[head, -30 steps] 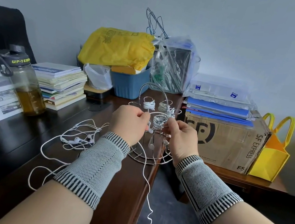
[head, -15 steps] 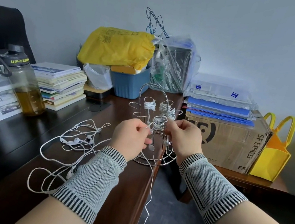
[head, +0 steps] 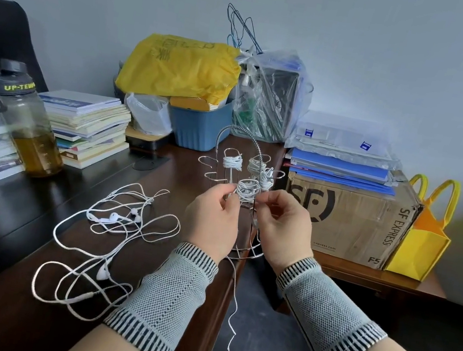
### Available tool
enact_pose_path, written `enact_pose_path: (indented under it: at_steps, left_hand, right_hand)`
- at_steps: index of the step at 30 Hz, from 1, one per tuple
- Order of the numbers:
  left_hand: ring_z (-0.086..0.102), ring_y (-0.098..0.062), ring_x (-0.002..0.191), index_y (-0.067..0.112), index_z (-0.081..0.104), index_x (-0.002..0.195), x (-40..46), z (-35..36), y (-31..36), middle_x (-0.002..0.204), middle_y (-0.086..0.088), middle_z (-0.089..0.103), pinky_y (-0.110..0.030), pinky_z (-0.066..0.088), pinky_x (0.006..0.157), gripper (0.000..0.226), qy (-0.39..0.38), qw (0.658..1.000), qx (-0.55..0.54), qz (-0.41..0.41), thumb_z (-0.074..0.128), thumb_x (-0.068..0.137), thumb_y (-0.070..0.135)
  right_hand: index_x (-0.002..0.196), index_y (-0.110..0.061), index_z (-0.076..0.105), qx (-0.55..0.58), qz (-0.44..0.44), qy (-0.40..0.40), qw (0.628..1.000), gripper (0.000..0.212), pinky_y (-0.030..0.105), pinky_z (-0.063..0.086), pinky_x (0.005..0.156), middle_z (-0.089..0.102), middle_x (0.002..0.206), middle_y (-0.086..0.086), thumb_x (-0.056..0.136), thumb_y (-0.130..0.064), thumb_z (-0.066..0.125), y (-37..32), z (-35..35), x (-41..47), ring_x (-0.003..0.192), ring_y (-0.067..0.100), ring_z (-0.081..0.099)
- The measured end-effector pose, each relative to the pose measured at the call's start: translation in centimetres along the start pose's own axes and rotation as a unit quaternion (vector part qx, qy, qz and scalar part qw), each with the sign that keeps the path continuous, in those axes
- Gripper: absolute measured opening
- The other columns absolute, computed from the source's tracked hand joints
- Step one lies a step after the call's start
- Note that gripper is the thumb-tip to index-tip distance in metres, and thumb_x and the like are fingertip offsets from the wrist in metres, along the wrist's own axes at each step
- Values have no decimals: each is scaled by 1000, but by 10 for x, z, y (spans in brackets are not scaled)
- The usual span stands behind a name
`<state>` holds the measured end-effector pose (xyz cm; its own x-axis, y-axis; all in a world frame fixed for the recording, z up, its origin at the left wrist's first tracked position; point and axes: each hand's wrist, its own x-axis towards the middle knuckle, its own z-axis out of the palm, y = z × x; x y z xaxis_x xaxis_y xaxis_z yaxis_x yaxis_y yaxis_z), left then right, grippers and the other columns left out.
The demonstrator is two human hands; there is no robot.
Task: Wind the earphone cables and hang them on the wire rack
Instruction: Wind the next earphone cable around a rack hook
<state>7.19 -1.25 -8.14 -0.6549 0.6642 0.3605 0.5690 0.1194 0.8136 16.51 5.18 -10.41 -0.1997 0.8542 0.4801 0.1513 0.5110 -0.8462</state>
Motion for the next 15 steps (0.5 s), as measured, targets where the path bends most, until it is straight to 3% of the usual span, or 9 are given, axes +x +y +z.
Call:
enact_pose_path:
  at_steps: [3,5,6,8,10,12,15]
  left_hand:
    - [68,-17,91,17,71,117,5,-1,-2,94,0,74,-31,54,85,27,-3,1000,-26,4,56,94,21]
    - [69,1,81,14,72,114,7,-3,-3,87,10,70,-10,50,70,25,-11,999,-52,0,58,94,17]
    - [69,3,83,13,73,113,7,-4,-5,89,12,71,-6,46,69,25,-12,998,-62,-1,58,93,16]
    - [67,-4,95,15,74,111,10,-4,-10,102,7,74,-15,47,83,24,-10,998,-69,3,60,92,18]
    - [64,-6,97,15,75,110,12,-4,-11,106,5,74,-20,47,89,24,-12,997,-80,-1,61,91,18]
    - [65,-7,99,15,75,110,13,-3,-13,107,4,74,-25,49,94,23,-13,996,-89,-3,61,91,17]
    - [65,-7,101,14,75,109,14,-3,-14,108,4,74,-24,49,94,23,-14,995,-95,-1,61,91,16]
  right_hand:
    - [77,-29,63,-42,-9,26,999,21,8,43,73,60,85,-9,85,-10,66,0,7,-8,75,-1,58]
    - [85,-22,70,-69,-4,38,997,5,0,37,66,55,86,-10,84,-17,68,2,13,-13,71,-6,53]
    - [90,-19,72,-78,0,44,996,6,-1,35,64,54,86,-9,84,-20,70,2,17,-16,69,-7,52]
    - [99,-17,72,-90,0,48,995,18,1,36,63,53,84,-9,83,-25,72,4,25,-20,68,-2,52]
    - [103,-17,72,-104,-3,52,993,26,12,40,69,53,83,-8,81,-30,73,4,31,-22,74,6,54]
    - [103,-17,72,-108,9,56,993,27,22,43,73,54,82,-8,81,-33,72,4,36,-22,79,10,54]
    - [95,-17,71,-105,23,65,992,20,25,43,72,54,78,-9,82,-32,71,3,39,-20,77,10,53]
